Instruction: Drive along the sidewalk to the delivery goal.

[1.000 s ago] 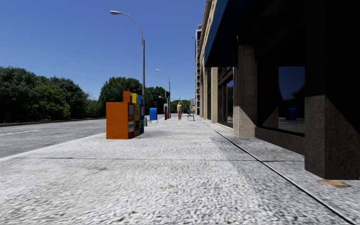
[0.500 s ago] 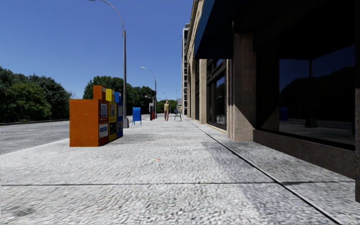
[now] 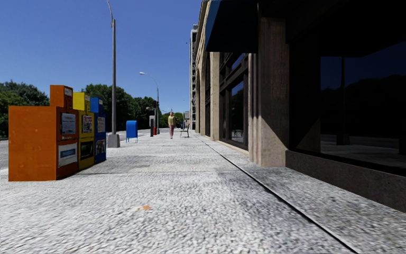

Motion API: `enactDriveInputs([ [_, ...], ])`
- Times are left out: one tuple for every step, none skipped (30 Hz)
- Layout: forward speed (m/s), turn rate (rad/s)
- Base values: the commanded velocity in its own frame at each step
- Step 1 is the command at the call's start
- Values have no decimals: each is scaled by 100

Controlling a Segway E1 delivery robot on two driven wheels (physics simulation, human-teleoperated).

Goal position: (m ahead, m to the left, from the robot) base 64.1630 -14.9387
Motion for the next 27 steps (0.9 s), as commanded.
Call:
enactDriveInputs([
  [200, -28],
  [200, -28],
  [200, -28],
  [200, -28],
  [200, -28],
  [200, -28],
  [200, -28],
  [200, -28],
  [200, -28],
  [200, -28],
  [200, -28],
  [200, 0],
  [200, 0],
  [200, 0],
  [200, 0],
  [200, 0],
  [200, 0],
  [200, 0],
  [200, 0],
  [200, 0],
  [200, 0],
  [200, 0],
  [200, 0],
  [200, 0],
  [200, 0],
  [200, 0],
  [200, 0],
])
